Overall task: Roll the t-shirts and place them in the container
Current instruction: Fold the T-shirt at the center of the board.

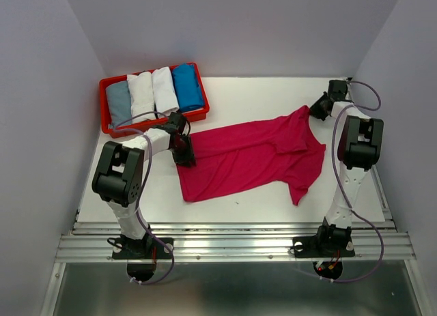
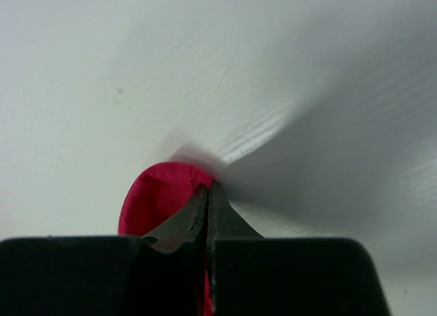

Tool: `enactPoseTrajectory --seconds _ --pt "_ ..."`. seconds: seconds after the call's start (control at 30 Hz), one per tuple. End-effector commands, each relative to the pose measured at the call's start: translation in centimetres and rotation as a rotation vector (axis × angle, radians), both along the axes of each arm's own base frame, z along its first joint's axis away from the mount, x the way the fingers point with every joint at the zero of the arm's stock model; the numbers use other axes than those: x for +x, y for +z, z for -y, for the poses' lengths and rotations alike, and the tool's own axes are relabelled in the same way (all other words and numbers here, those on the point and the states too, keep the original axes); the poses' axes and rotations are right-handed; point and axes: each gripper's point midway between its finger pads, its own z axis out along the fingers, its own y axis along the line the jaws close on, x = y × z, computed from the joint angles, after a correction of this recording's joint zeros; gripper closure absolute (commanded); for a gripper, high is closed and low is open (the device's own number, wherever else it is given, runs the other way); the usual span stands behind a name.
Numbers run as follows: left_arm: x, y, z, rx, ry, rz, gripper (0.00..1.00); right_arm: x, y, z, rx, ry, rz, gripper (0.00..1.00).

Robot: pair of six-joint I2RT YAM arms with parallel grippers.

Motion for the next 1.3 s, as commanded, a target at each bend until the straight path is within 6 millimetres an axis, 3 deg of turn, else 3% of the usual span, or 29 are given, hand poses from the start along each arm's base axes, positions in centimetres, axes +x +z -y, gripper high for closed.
enactPoseTrajectory --seconds 0.0,0.1,0.23,0.37,0.4,0.47,0.5,0.57,0.6,0.63,0.7,0.77,0.9,0.97,1.07,1.27 --pt "-0.4 -1.6 -0.2 0.008 -0.022 -0.029 0.63 3.0 0.6 1.2 -0.028 -0.010 0.074 0.99" --pt "-0.7 -2.2 -0.4 0.017 -0.026 -0.048 0.63 3.7 0.4 1.3 -0.026 -0.009 0.080 0.99" --pt "-0.9 -2.6 -0.5 0.027 -0.024 -0.058 0.63 3.1 0.5 1.7 -0.042 -0.037 0.072 0.99" --pt "-0.8 -2.0 -0.5 0.020 -0.031 -0.041 0.64 1.9 2.4 2.3 -0.079 -0.068 0.083 0.94" --pt "-0.4 -1.4 -0.4 0.019 -0.035 -0.022 0.63 1.7 4.4 2.5 -0.094 -0.075 0.117 0.91" --pt "-0.2 -0.8 -0.5 0.026 -0.037 -0.011 0.63 0.6 5.0 2.4 -0.107 -0.066 0.114 0.82" --pt "0.3 0.0 -0.5 0.025 -0.039 0.012 0.63 0.2 6.8 2.4 -0.118 -0.065 0.139 0.75" --pt "0.5 0.7 -0.4 0.027 -0.043 0.024 0.63 -0.7 7.6 2.2 -0.127 -0.051 0.144 0.66" --pt "1.0 1.4 -0.4 0.030 -0.041 0.046 0.63 -1.9 6.7 2.0 -0.130 -0.040 0.112 0.64" --pt "1.0 1.8 -0.4 0.030 -0.043 0.050 0.64 -2.5 7.9 1.8 -0.130 -0.032 0.127 0.57" --pt "1.3 2.3 -0.4 0.029 -0.044 0.063 0.63 -4.6 6.5 1.3 -0.132 -0.008 0.081 0.54" --pt "1.6 2.8 -0.3 0.025 -0.047 0.075 0.63 -6.0 6.6 1.0 -0.134 0.011 0.065 0.53" --pt "2.0 3.2 -0.2 0.024 -0.053 0.090 0.63 -9.5 3.8 -0.3 -0.117 0.109 -0.065 0.53" --pt "2.2 3.4 -0.2 0.025 -0.052 0.094 0.63 -10.9 3.1 0.2 -0.140 0.084 -0.108 0.52" --pt "2.6 3.7 -0.1 0.027 -0.052 0.104 0.63 -12.5 2.4 1.3 -0.197 0.041 -0.149 0.51" --pt "3.6 4.0 0.5 0.006 -0.048 0.118 0.64 -13.2 2.3 2.2 -0.243 0.018 -0.170 0.50"
